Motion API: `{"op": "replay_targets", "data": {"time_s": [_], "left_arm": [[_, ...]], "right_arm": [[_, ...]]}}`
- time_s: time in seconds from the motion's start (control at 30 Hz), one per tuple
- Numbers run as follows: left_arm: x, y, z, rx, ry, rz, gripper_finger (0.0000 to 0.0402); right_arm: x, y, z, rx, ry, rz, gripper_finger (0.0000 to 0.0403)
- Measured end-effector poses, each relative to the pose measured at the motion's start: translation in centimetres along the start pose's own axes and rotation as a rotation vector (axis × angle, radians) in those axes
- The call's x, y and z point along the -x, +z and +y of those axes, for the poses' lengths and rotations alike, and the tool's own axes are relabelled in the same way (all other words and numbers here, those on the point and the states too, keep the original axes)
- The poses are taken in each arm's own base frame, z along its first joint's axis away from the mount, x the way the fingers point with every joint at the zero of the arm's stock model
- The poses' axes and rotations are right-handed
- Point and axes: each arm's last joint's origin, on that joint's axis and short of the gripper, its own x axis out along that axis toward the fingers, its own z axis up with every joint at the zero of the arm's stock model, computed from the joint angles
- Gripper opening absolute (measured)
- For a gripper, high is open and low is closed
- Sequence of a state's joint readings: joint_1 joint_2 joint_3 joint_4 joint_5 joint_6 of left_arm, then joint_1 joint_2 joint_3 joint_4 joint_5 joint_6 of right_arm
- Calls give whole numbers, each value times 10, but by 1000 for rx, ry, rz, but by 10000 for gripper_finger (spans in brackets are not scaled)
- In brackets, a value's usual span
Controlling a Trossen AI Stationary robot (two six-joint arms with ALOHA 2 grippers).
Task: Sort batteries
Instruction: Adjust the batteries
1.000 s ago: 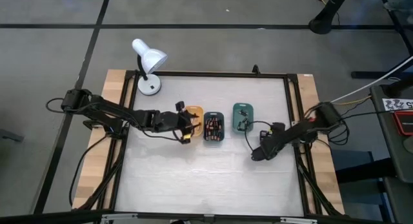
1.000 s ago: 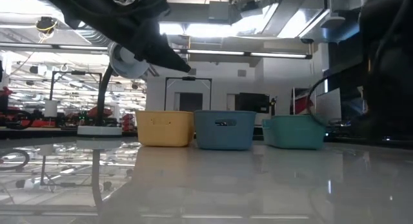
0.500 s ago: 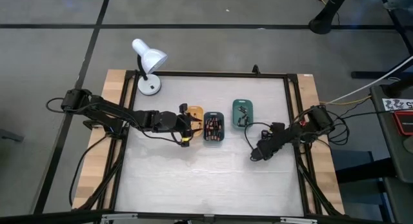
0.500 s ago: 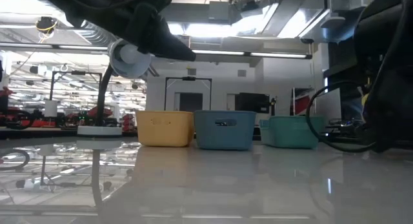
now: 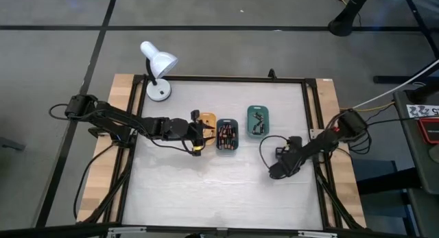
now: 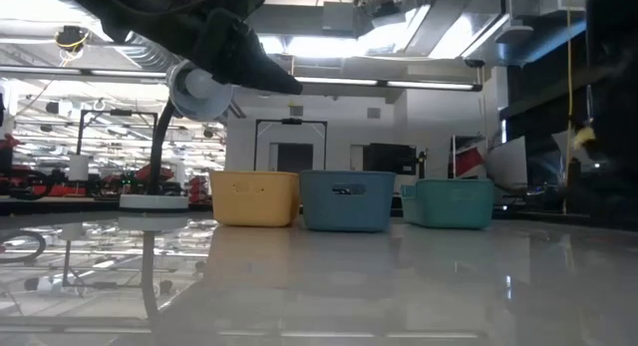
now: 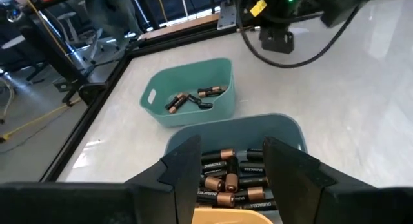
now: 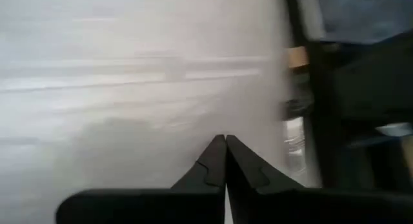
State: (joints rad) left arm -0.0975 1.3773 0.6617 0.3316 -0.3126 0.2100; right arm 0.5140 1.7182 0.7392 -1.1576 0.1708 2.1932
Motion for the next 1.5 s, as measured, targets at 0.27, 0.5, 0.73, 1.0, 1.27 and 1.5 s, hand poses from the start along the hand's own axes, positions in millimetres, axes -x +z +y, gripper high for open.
{"op": "replay_targets", "data": {"time_s": [0.27,0.5,0.73,1.0,1.27,1.5], "left_arm": [[0,0,-1,-5,-23,0,156],[0,0,-1,-8,-23,1,156],[0,0,-1,-5,-22,-5,156],[0,2,0,-2,-17,-22,156],[0,1,0,-4,-17,-19,156],[0,1,0,-4,-19,-16,156]], "right_arm": [[15,8,-16,-11,-286,36,1],[-22,-7,-27,-13,-262,117,1],[-26,-8,-25,-13,-253,63,1],[16,-5,-12,41,-173,-70,1],[23,-3,-15,39,-246,-47,1],[-17,-11,-15,9,-186,45,1]]}}
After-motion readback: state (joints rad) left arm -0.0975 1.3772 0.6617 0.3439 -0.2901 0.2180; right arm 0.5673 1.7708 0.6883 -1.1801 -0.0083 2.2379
